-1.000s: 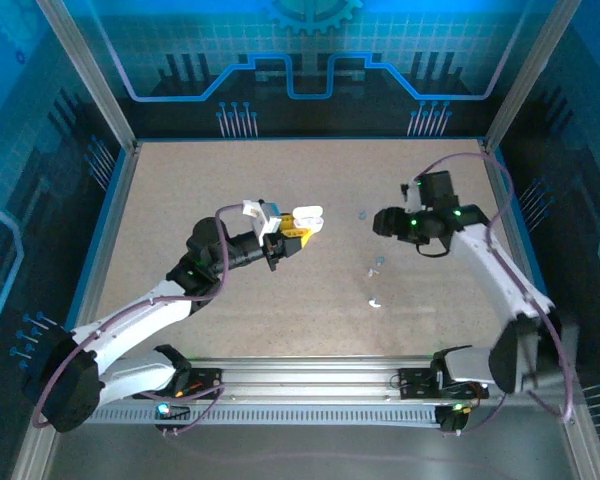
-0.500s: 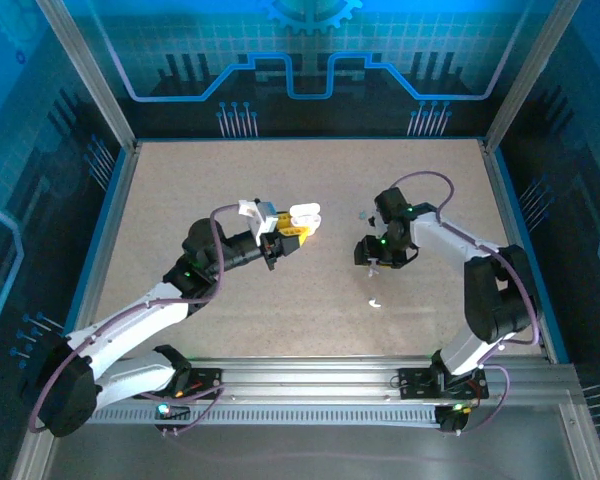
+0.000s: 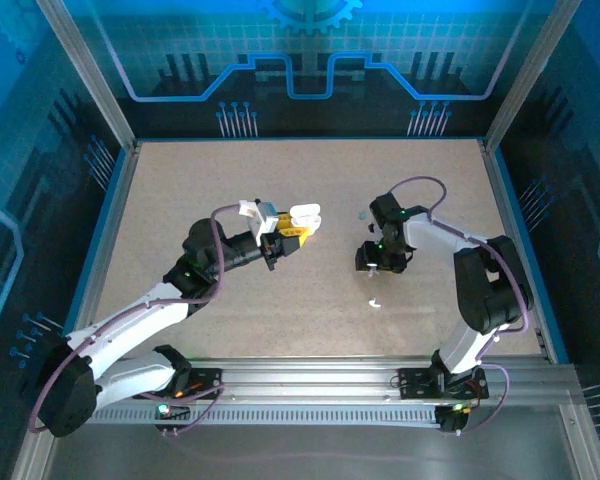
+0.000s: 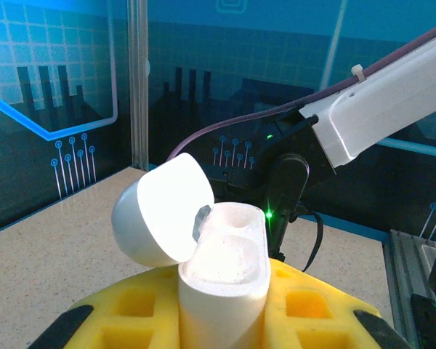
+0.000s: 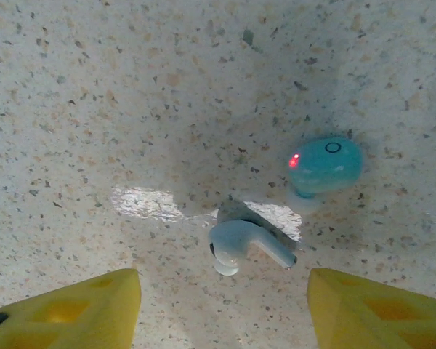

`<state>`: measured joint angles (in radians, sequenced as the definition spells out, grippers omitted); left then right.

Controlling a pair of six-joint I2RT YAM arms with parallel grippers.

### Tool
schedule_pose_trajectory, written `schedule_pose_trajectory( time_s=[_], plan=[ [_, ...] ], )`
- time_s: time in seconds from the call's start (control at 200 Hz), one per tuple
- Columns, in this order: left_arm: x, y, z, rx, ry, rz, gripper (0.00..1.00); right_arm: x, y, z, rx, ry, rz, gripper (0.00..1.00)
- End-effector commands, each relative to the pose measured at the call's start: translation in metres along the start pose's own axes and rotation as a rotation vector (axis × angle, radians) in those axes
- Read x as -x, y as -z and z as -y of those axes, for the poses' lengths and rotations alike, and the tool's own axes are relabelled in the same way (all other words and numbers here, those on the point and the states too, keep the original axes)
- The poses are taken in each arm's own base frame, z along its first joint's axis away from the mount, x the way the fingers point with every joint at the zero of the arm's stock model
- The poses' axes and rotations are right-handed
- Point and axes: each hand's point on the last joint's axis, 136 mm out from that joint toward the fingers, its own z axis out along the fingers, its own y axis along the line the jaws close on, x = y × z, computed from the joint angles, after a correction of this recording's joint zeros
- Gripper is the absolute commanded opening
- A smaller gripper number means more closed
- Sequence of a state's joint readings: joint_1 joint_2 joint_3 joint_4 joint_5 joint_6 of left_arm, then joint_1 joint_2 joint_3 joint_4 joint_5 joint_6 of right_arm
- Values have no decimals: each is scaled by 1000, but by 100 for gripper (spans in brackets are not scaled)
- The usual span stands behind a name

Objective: Insert wireless bluetooth earbuds into charging case

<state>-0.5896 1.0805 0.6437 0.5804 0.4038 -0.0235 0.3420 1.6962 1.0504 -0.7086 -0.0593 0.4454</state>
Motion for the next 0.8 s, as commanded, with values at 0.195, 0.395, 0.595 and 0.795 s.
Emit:
schedule_pose_trajectory(
  time_s=[0.195, 0.395, 0.595, 0.795],
  plan=[
    [10, 0, 3, -3, -16, 24, 22, 0, -10, 3, -30, 3, -3, 65],
    [11, 0, 4, -5, -15, 22, 22, 4, -16, 2, -29, 9, -2, 64],
    [12, 1, 4, -5, -15, 23, 22, 6, -20, 2, -22, 5, 7, 64],
    [11, 0, 4, -6, -12, 20, 22, -3, -22, -2, -13, 1, -31, 62]
  ],
)
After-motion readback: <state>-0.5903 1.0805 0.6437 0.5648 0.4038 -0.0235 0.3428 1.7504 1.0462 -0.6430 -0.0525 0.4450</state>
